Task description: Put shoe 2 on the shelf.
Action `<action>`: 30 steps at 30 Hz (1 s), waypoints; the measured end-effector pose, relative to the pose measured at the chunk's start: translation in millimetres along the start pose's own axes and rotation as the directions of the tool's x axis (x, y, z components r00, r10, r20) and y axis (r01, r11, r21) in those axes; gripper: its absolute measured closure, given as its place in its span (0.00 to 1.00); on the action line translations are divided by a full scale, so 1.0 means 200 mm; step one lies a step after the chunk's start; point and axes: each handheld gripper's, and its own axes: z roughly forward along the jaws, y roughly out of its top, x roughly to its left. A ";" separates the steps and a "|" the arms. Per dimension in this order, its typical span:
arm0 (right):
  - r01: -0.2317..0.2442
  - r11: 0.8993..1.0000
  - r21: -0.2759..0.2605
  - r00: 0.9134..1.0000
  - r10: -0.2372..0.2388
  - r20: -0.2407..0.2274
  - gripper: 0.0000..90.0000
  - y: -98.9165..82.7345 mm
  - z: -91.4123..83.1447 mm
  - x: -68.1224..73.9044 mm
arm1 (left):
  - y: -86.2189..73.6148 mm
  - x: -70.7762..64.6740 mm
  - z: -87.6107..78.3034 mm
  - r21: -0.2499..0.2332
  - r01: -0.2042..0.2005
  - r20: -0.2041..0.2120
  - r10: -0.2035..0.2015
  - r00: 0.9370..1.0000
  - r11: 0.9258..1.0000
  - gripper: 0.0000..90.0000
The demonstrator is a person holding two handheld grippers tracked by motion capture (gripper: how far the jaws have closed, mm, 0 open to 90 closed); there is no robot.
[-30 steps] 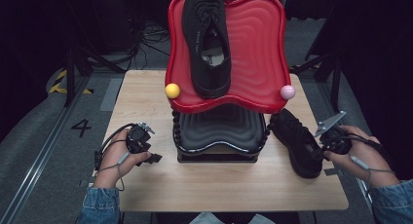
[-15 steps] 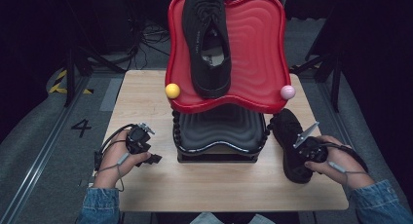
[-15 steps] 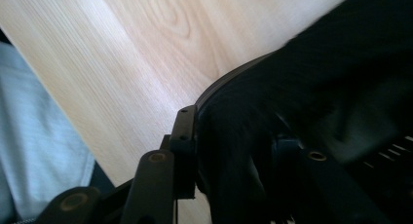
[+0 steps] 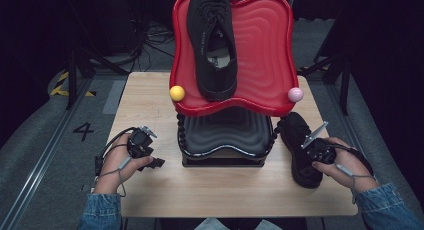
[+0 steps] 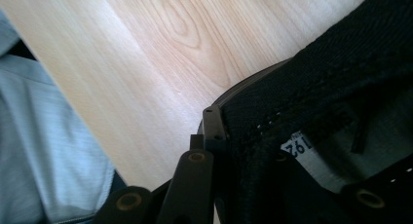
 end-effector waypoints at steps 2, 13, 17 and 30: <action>-0.001 1.000 -0.009 1.000 0.001 0.006 0.97 0.01 -0.04 0.01 | 0.00 0.00 0.00 0.000 0.004 0.003 -0.004 1.000 1.000 0.37; 0.020 0.998 -0.057 0.999 -0.018 0.042 0.96 0.06 -0.32 0.07 | 0.00 0.00 -0.01 -0.005 0.002 0.003 -0.002 1.000 1.000 0.37; 0.031 0.997 -0.071 0.998 -0.027 0.051 0.95 0.09 -0.40 0.09 | -0.01 0.00 -0.02 -0.004 0.008 0.000 -0.008 1.000 1.000 0.37; 0.087 0.992 -0.089 0.991 -0.077 0.106 0.95 0.20 -0.72 0.21 | -0.01 0.00 -0.02 -0.007 0.004 0.002 -0.004 1.000 1.000 0.37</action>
